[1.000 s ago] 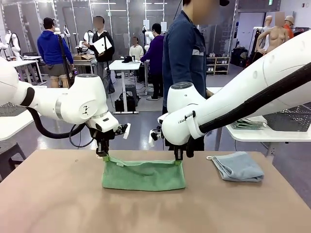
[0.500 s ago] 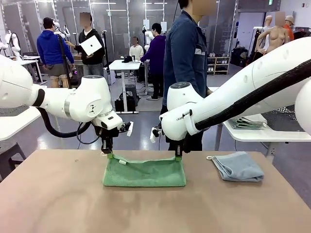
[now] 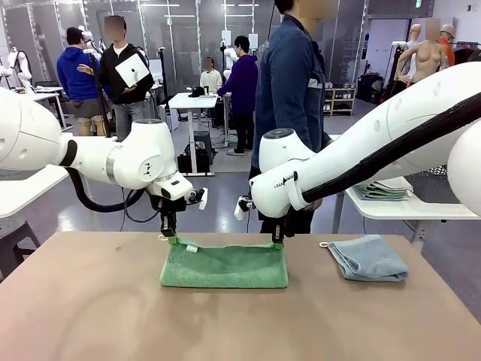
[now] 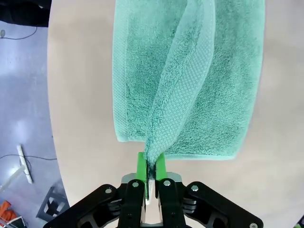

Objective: Fold the towels and place them in the basket.
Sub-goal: When a person lays out a Towel with hook on the table, fold it in half twice.

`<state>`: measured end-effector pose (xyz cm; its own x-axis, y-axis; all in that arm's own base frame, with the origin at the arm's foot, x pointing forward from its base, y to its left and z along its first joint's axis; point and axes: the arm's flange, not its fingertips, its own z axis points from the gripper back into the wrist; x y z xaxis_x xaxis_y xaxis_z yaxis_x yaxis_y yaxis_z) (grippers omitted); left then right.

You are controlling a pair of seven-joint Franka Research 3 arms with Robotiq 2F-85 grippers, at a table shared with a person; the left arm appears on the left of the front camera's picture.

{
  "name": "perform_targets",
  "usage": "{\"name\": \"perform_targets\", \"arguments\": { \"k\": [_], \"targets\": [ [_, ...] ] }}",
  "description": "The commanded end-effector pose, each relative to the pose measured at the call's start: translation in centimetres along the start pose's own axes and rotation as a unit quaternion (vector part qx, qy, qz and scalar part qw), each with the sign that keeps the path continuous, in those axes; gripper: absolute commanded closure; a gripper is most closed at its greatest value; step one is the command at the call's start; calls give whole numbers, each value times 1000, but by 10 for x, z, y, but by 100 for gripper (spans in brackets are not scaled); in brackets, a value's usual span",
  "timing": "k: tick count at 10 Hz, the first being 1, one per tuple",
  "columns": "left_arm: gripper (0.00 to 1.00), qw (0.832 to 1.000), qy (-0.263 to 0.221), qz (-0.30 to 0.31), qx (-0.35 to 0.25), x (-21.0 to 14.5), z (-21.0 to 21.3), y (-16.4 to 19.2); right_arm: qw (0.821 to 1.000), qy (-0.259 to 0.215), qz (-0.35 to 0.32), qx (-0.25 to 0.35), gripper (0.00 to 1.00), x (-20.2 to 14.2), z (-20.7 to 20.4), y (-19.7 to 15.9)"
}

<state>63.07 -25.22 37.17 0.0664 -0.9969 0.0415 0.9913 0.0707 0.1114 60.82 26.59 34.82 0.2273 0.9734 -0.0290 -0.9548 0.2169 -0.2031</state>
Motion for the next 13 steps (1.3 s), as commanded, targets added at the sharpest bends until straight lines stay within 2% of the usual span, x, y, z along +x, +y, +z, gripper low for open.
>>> {"name": "perform_targets", "arguments": {
  "k": [1,3,4,5,6,7,8,9,10,11,13],
  "targets": [
    [92,1000,12,9,-4,1,-1,11,1000,12,-18,-12,94,3,-4,-9],
    [92,1000,11,15,-5,1,-5,11,1000,5,-25,-18,94,1,-7,-9],
    [78,1000,9,17,0,2,-7,13,999,0,-26,-25,91,1,-8,-11],
    [72,1000,9,19,5,2,-6,12,999,-8,-27,-31,74,0,-8,-11],
    [58,1000,9,21,13,0,-5,11,999,-13,-26,-39,71,-1,-7,-12],
    [53,999,11,25,21,-4,-3,10,998,-19,-30,-47,55,-3,-6,-13],
    [38,999,11,21,27,-8,0,10,998,-22,-33,-51,52,-6,-3,-15],
    [33,1000,7,13,23,-13,4,8,998,-26,-35,-51,35,-10,1,-15],
    [19,1000,-3,-4,8,-18,12,3,998,-28,-37,-41,32,-14,9,-13],
    [14,1000,-15,-18,-12,-24,24,-6,998,-28,-43,-25,15,-22,20,-7],
    [14,997,-33,-41,-52,-43,60,-35,996,-30,-81,8,15,-50,56,13]
  ]
}}
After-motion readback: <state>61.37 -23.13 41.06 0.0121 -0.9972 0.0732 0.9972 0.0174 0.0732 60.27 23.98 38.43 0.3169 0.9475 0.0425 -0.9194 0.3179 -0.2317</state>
